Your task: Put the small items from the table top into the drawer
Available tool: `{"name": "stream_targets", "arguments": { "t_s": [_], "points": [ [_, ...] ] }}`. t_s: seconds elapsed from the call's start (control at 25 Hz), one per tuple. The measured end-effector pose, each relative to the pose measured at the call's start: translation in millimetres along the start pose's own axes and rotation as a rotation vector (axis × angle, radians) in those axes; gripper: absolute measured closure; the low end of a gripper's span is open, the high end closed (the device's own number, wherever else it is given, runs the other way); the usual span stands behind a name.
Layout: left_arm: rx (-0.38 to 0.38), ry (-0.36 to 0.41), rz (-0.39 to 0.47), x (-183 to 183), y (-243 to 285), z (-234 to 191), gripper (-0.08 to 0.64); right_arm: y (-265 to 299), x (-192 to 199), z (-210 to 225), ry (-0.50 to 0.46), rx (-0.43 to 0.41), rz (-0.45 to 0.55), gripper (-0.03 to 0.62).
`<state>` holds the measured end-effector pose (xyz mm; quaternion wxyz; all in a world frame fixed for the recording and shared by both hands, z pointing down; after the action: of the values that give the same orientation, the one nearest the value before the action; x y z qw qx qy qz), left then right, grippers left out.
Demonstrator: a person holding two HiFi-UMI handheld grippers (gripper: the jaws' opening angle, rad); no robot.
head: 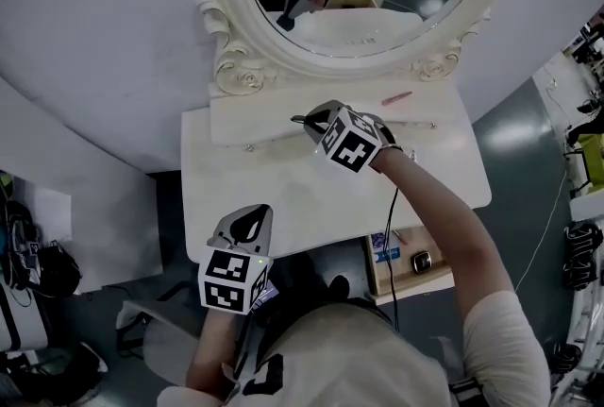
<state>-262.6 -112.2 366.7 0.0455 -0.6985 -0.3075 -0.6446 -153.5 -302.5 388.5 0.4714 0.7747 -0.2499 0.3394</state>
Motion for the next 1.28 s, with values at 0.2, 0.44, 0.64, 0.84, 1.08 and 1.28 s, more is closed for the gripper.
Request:
{"name": "stream_targets", "arguments": {
  "t_s": [0.2, 0.44, 0.64, 0.84, 1.08, 1.28],
  "points": [
    [0.009, 0.014, 0.001, -5, 4, 4, 0.503, -7, 4, 0, 0.0, -0.002, -0.003, 0.552],
    [0.017, 0.052, -0.008, -10, 8, 17, 0.502, -26, 7, 0, -0.006, 0.013, 0.021, 0.552],
    [0.036, 0.07, -0.018, -12, 17, 40, 0.502, -48, 15, 0, 0.002, 0.019, 0.041, 0.552],
    [0.049, 0.081, -0.034, -10, 23, 61, 0.503, -70, 26, 1, 0.011, 0.024, 0.054, 0.552],
    [0.061, 0.1, -0.037, -10, 27, 85, 0.502, -91, 39, -1, 0.023, 0.032, 0.063, 0.552],
    [0.059, 0.116, -0.031, -10, 26, 101, 0.503, -108, 44, -4, 0.016, 0.041, 0.08, 0.552]
  ]
}}
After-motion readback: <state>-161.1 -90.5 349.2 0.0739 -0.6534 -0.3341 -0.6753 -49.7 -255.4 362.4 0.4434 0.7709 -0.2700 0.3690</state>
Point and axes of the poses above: the fingertips, and each gripper's own axes: y forward along the fingers, z to its right, x out of its underside, the point moved 5 cm from there along -y, backward along the fingers, and after that the axes turned 14 degrees about z, right-handed, at the moved point
